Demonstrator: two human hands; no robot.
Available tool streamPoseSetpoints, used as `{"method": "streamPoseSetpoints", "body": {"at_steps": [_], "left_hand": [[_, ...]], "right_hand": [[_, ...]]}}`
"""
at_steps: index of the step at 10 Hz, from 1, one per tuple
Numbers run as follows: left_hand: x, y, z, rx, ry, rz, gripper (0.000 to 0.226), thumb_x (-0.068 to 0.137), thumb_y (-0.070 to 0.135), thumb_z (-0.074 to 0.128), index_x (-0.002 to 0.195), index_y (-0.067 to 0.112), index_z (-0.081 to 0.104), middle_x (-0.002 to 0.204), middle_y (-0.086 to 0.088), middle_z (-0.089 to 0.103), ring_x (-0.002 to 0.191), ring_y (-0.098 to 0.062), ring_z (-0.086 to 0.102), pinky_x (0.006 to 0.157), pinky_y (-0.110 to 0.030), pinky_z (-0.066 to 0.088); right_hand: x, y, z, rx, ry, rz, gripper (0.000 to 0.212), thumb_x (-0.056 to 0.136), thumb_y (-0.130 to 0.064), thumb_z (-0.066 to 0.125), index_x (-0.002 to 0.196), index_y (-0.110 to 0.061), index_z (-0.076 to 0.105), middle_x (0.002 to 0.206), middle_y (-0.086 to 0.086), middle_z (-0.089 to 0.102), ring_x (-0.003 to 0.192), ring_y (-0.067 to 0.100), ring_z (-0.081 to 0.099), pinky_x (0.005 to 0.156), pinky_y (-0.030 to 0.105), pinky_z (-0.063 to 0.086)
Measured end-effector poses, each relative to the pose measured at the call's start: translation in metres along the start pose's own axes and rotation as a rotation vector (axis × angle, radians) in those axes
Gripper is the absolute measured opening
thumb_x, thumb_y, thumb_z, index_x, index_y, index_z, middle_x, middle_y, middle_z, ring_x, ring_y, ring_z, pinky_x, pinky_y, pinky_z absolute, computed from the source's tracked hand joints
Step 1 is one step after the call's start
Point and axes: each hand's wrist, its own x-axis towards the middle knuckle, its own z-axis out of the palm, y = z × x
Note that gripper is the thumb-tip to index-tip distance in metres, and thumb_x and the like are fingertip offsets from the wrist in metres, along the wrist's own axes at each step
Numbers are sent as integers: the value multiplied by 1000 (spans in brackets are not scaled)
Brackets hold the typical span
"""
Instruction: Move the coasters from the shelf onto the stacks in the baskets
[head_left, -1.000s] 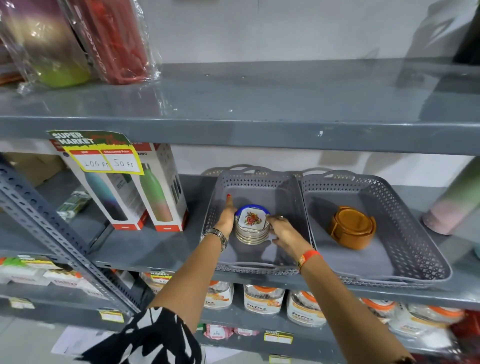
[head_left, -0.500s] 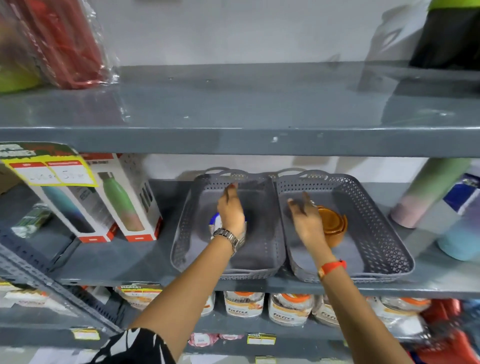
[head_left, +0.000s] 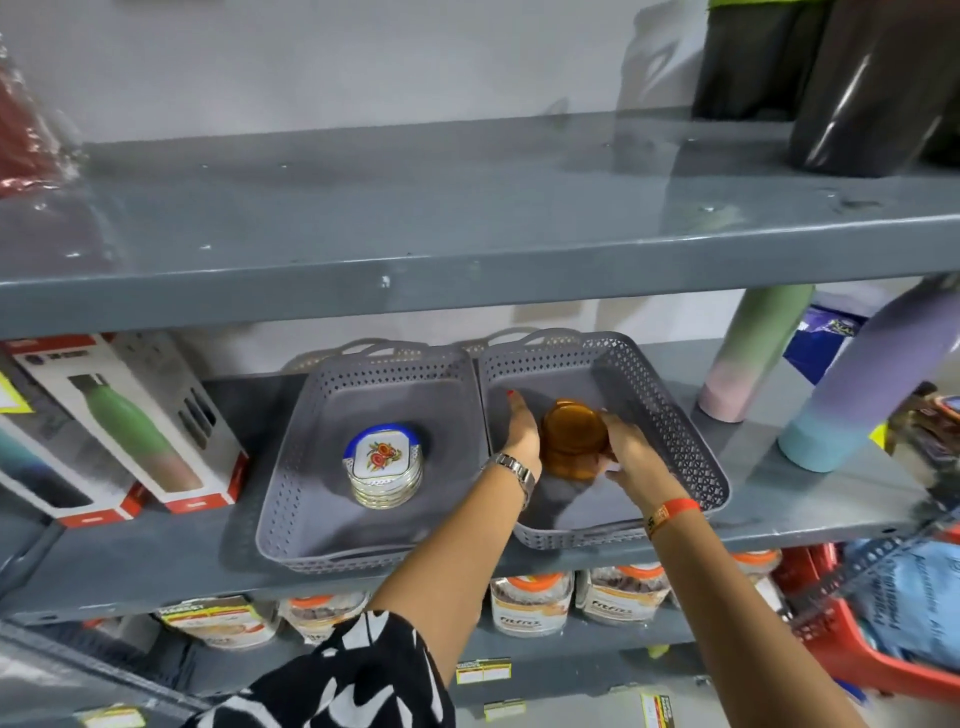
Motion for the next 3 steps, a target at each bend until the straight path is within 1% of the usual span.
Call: {"method": "streamPoseSetpoints", "body": {"at_steps": [1, 2, 3], "left_hand": [[-30, 11, 1, 91, -9, 33, 88, 86, 74, 17, 145, 9, 29, 148, -12, 34, 133, -29, 36, 114, -39, 25], [-59, 14, 3, 335, 35, 210, 68, 98, 56, 15, 140, 6, 35, 116, -4, 55, 105, -19, 53, 91, -27, 39], [-81, 8, 3, 504, 63, 456, 51, 98, 52, 16, 115, 20, 52, 84, 3, 53, 74, -7, 50, 63, -18, 36]], "right_hand": [[2, 5, -5, 5, -3, -54, 52, 95, -39, 45, 137, -8, 42, 126, 10, 53, 99, 25, 46, 84, 36, 38], [-7, 9, -9, -32, 66, -188, 48, 95, -33, 49, 133, -4, 43, 135, 16, 51, 114, 29, 51, 96, 36, 38], [-21, 15, -16, -50, 104, -346, 45, 94, -27, 50, 132, -3, 46, 137, 19, 50, 125, 32, 47, 106, 38, 35]]}}
